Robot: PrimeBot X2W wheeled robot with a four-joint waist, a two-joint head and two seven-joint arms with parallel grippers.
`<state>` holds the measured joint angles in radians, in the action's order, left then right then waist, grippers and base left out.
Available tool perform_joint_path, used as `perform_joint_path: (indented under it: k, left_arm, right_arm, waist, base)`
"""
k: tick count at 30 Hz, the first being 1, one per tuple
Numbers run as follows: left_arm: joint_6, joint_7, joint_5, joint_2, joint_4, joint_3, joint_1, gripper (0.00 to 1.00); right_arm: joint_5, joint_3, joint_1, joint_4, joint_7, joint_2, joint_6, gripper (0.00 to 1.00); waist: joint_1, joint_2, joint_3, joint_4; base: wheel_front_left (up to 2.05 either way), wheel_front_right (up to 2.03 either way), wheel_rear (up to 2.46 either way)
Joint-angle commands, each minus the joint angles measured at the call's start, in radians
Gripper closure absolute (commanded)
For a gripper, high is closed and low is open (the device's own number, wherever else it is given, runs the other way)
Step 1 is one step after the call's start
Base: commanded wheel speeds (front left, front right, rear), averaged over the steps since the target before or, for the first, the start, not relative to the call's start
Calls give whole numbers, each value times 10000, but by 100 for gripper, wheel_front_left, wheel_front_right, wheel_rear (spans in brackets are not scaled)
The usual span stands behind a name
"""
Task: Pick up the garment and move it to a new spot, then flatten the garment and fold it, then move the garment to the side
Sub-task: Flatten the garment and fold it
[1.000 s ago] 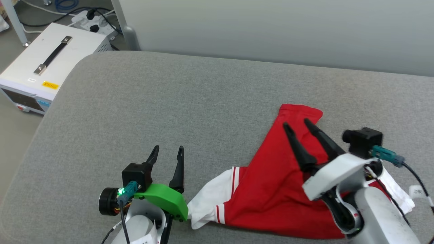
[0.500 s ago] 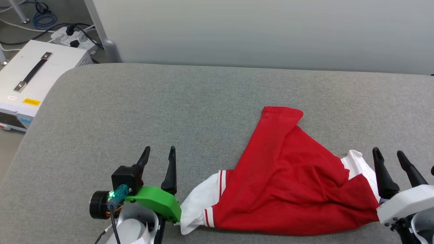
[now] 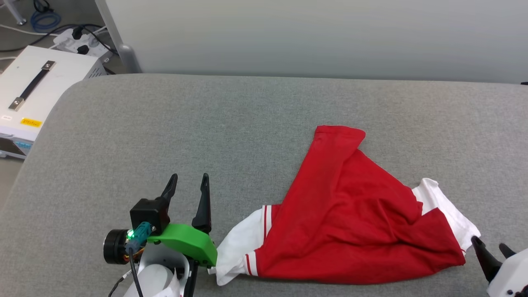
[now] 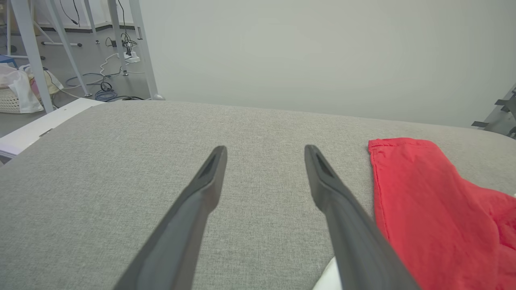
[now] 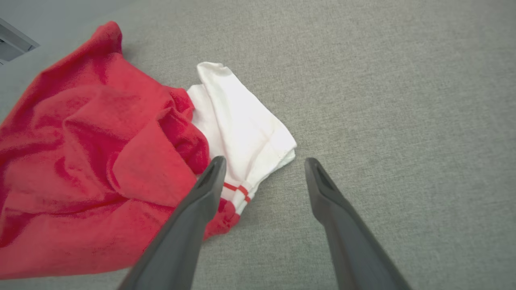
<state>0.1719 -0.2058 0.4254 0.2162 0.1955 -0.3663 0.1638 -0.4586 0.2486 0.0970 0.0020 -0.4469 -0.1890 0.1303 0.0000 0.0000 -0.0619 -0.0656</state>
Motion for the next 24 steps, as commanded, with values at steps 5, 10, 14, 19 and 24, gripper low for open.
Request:
perform_joint_path:
  k: [5, 10, 14, 19, 24]
  left_arm:
    - [-4, -26, 74, -60, -136, -88, 190, 0]
    - [8, -132, 51, -203, -139, -137, 426, 0]
    - [-18, -216, 24, -306, -92, -173, 673, 0]
    - [-69, -309, -29, -443, 19, -243, 993, 0]
    - [-151, -385, -54, -541, 198, -291, 1209, 0]
  right_arm:
    - [-392, -22, -891, 930, -1133, -804, 4, 0]
    - [-605, -419, -1764, 1442, -1492, -1387, 4, 0]
    - [-752, -1093, -2675, 1750, -1675, -1891, 4, 0]
    - [-932, -2125, -3749, 2324, -1832, -2483, 4, 0]
    - [-1300, -3182, -4172, 3201, -2364, -2891, 4, 0]
  waist:
    - [0, 0, -574, -328]
    - [0, 0, -1134, -515]
    - [0, 0, -1651, -625]
    - [0, 0, -2164, -752]
    - [0, 0, -2392, -899]
  base:
    - [0, 0, 0]
    - [0, 0, 0]
    - [0, 0, 0]
    - [0, 0, 0]
    - [0, 0, 0]
